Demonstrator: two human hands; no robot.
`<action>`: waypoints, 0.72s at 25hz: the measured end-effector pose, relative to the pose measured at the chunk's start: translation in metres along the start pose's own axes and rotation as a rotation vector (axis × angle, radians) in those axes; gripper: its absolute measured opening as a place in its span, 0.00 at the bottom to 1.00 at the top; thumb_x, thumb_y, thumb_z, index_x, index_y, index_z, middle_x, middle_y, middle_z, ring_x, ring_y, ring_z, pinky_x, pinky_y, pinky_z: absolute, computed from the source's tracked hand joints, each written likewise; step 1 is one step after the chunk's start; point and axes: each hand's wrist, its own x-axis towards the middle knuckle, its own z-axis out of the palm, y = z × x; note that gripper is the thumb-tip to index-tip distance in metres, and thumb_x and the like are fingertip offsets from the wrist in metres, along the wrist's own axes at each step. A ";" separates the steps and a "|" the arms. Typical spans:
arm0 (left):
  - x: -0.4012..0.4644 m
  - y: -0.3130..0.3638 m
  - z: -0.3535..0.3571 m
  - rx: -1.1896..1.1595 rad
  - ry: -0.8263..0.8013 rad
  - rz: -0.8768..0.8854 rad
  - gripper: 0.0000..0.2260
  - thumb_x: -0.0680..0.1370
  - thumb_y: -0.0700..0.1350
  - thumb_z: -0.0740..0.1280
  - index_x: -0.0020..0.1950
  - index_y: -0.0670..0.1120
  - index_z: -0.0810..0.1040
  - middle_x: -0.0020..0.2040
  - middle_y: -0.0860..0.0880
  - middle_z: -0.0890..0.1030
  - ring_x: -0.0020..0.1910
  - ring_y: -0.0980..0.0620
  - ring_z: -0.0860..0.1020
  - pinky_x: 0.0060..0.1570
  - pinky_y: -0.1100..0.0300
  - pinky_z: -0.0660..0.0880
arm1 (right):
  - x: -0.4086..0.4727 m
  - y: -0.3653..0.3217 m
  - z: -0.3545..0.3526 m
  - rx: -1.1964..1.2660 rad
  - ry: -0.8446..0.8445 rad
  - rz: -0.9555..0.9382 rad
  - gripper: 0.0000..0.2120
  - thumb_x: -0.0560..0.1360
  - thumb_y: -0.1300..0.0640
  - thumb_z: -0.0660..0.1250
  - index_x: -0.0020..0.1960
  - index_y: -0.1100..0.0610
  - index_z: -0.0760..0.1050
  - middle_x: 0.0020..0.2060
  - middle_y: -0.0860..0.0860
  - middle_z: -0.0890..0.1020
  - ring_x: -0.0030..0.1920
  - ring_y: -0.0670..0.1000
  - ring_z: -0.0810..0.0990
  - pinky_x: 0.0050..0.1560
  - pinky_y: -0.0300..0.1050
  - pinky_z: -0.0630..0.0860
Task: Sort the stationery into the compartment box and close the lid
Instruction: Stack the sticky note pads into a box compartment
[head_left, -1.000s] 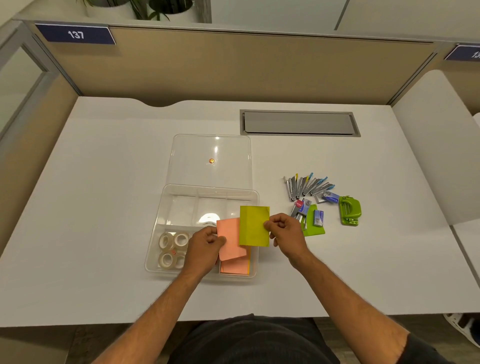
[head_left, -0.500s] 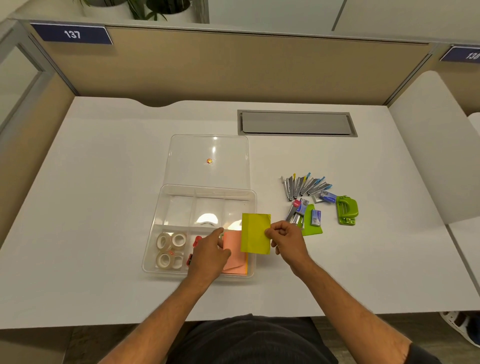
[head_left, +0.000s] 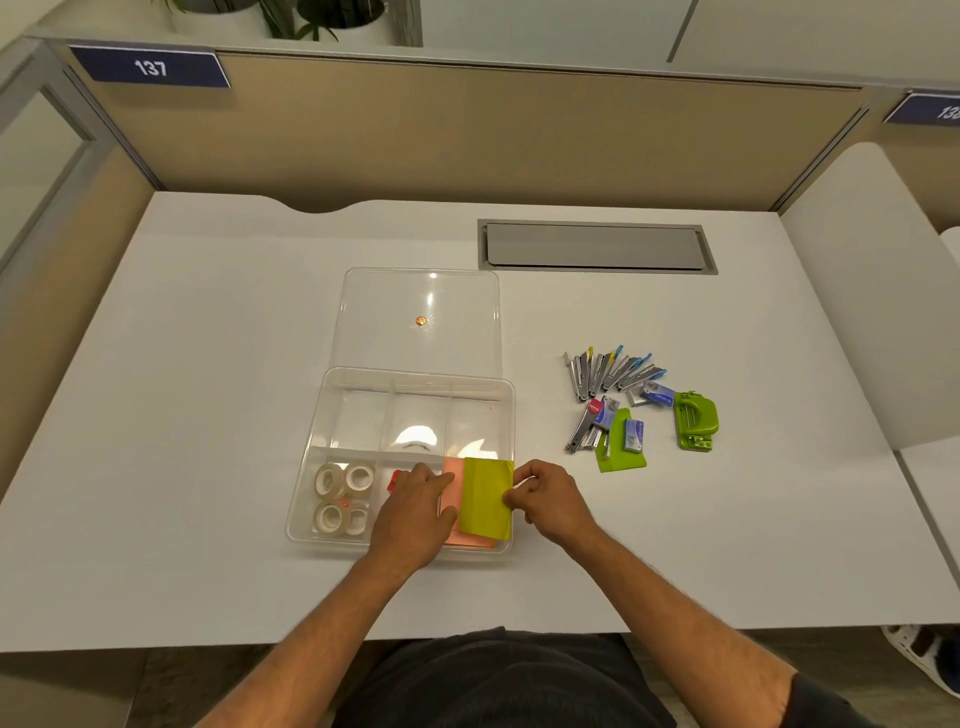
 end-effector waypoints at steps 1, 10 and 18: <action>0.000 0.000 0.001 0.059 -0.023 0.000 0.22 0.78 0.51 0.65 0.72 0.52 0.70 0.61 0.49 0.73 0.62 0.49 0.70 0.56 0.54 0.74 | 0.000 0.000 0.002 -0.037 -0.005 -0.005 0.09 0.72 0.58 0.74 0.50 0.57 0.78 0.41 0.55 0.84 0.34 0.48 0.79 0.36 0.42 0.75; -0.001 -0.006 0.007 0.289 -0.022 0.054 0.19 0.83 0.56 0.56 0.73 0.56 0.70 0.63 0.47 0.73 0.64 0.47 0.69 0.59 0.54 0.71 | 0.003 0.003 0.001 -0.073 0.028 -0.014 0.08 0.71 0.57 0.75 0.45 0.52 0.76 0.37 0.51 0.84 0.34 0.45 0.79 0.35 0.40 0.75; 0.005 -0.015 0.003 0.148 0.077 0.157 0.30 0.82 0.57 0.60 0.80 0.51 0.54 0.81 0.49 0.50 0.80 0.48 0.47 0.76 0.49 0.53 | 0.006 0.001 0.014 -0.341 -0.047 -0.139 0.13 0.73 0.53 0.71 0.57 0.51 0.77 0.42 0.52 0.85 0.41 0.50 0.82 0.47 0.48 0.81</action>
